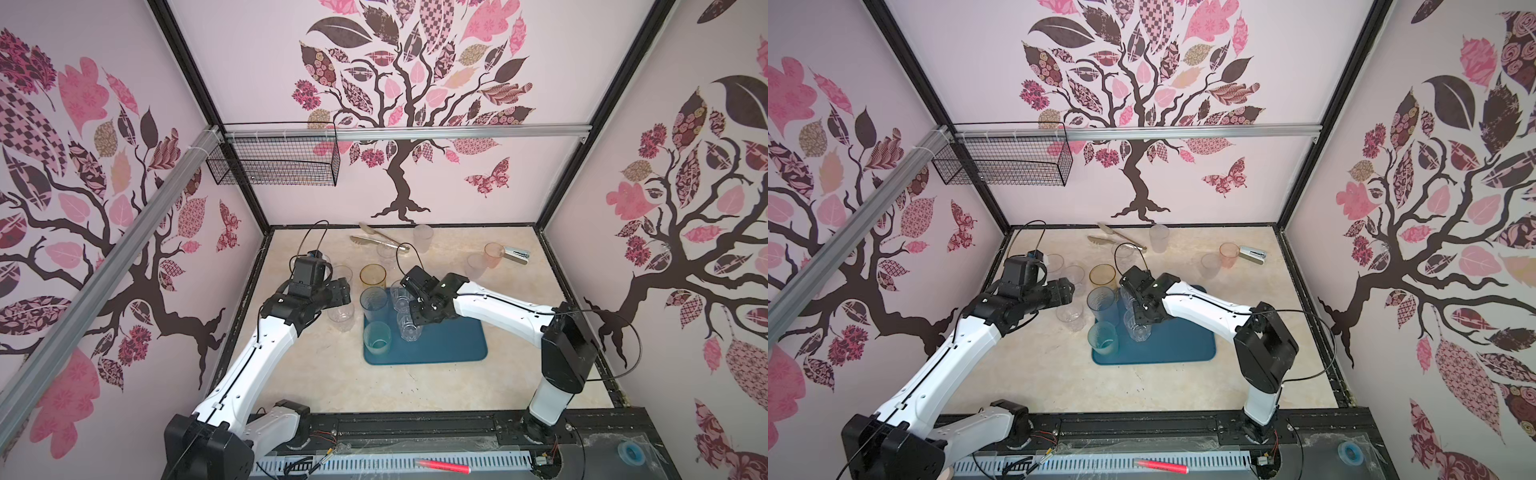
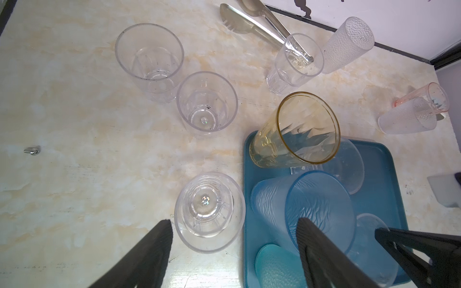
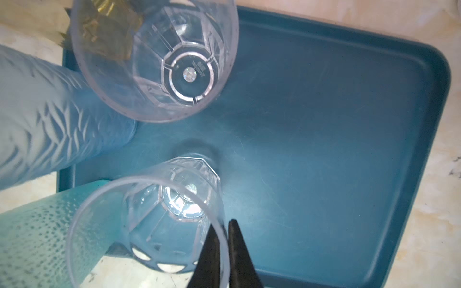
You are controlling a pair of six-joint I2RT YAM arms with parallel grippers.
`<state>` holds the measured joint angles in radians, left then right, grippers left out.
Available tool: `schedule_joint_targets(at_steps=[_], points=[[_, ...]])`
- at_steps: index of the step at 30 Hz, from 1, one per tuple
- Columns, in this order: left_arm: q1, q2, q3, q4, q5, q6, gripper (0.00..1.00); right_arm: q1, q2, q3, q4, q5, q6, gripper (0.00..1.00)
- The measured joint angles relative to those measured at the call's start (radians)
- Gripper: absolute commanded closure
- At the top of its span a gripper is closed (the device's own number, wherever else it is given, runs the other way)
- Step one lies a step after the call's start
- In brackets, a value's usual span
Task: Place the glasses into the tray
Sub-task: Place the glass on the tray, then pick up the glass from the middle-left of the table.
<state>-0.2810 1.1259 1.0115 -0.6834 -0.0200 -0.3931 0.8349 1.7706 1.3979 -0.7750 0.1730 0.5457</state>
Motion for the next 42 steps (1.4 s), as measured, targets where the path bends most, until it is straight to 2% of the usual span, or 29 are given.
schedule_joint_targets(at_steps=[5,8,12,15,19,22,29,38,42], points=[[0.000,0.000,0.000,-0.001,0.000,0.000,0.19,0.000,0.051,0.022,0.018,0.013,-0.006,0.99],[0.000,0.000,0.000,-0.005,0.000,0.000,0.19,0.000,0.056,0.022,0.029,0.013,-0.007,0.93],[0.001,0.000,0.000,-0.014,-0.002,-0.003,0.19,0.000,0.055,0.021,0.041,0.014,-0.003,0.71],[0.006,0.000,0.000,-0.031,-0.005,-0.006,0.20,0.000,0.054,0.022,0.043,0.013,-0.008,0.59],[0.029,0.000,0.000,-0.076,-0.025,-0.011,0.21,0.000,0.049,0.026,0.032,0.006,-0.017,0.51],[0.062,0.000,0.000,-0.124,-0.032,-0.019,0.23,-0.007,0.026,0.037,0.017,-0.004,-0.020,0.47],[0.183,0.000,-0.001,-0.194,0.002,-0.031,0.26,-0.025,-0.117,0.032,0.027,-0.008,-0.022,0.46],[0.186,0.119,-0.001,-0.156,0.095,-0.053,0.36,-0.054,-0.173,-0.057,0.062,0.003,-0.022,0.46],[0.175,0.169,-0.001,-0.140,0.100,-0.053,0.39,-0.084,-0.203,-0.105,0.063,0.008,-0.022,0.46]])
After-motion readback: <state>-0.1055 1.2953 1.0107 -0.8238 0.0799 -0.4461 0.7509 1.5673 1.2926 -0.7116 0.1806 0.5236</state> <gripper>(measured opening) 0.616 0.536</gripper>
